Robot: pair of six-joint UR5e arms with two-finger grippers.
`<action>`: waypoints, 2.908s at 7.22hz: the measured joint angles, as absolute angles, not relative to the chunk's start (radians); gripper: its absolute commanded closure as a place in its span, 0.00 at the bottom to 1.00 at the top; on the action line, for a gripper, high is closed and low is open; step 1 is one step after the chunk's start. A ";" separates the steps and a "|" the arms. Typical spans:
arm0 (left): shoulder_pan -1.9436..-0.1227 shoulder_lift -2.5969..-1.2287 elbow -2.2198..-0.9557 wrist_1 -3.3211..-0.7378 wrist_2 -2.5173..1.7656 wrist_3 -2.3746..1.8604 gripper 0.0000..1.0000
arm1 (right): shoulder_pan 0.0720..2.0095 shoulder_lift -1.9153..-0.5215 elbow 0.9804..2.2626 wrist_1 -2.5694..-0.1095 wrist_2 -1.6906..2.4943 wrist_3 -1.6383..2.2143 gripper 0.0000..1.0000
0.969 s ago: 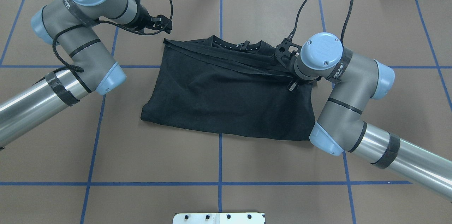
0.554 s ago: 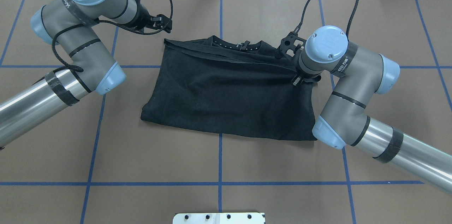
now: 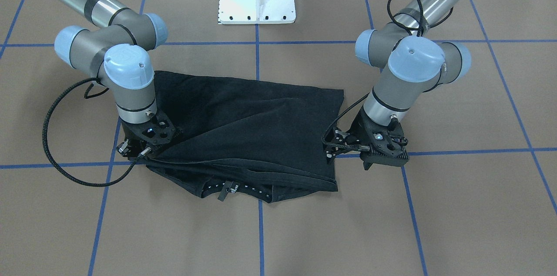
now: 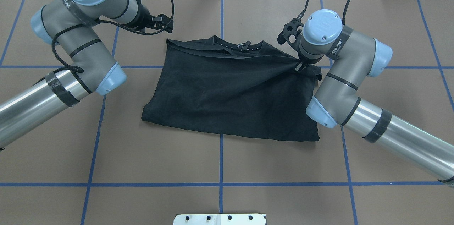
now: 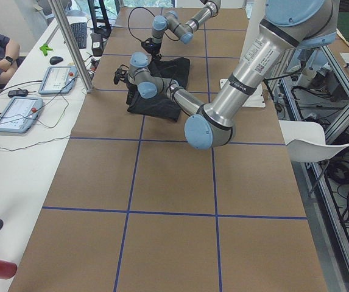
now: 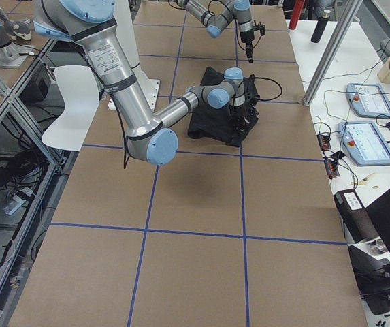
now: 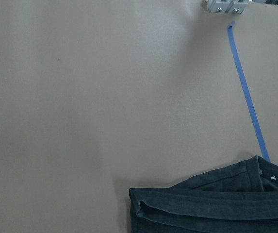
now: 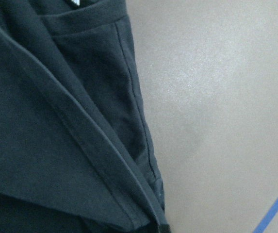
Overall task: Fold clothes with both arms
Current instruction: 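Lift the right gripper away while the left gripper moves to the shirt's side, then grasp the shirt's side edge nearest the left gripper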
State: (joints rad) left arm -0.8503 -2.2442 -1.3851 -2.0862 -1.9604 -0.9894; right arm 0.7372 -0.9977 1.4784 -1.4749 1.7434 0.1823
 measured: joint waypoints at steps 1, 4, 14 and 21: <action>-0.850 -2.244 -1.385 -2.086 -1.960 -0.989 0.00 | 0.744 -0.971 1.437 -1.474 1.743 0.182 0.42; -0.850 -2.244 -1.387 -2.085 -1.960 -0.989 0.00 | 0.783 -0.934 1.382 -1.474 1.761 0.184 0.01; -0.610 -1.919 -1.748 -2.095 -1.980 -1.085 0.00 | 0.984 -1.095 1.604 -1.498 2.136 0.256 0.01; -0.569 -1.875 -1.730 -2.097 -1.969 -0.995 0.45 | 0.981 -1.115 1.626 -1.497 2.135 0.258 0.01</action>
State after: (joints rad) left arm -0.5692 -1.8754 -1.7304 -2.0969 -1.9695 -0.9952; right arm 0.9813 -1.1152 1.6263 -1.4974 2.1353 0.2577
